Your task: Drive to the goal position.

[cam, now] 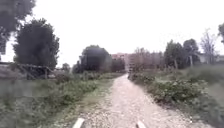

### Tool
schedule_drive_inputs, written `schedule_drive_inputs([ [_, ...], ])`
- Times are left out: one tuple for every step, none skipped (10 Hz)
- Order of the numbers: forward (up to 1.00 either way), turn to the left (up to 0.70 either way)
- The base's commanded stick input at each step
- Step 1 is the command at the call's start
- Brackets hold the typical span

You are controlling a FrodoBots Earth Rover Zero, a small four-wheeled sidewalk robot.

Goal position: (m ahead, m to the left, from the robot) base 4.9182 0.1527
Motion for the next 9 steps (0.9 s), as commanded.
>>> schedule_drive_inputs([
  [0.7, 0.0],
  [0.7, 0.0],
  [0.7, 0.0],
  [0.7, 0.0],
  [0.7, 0.0],
  [0.7, 0.0],
  [0.7, 0.0],
  [0.7, 0.0],
  [0.7, 0.0],
])
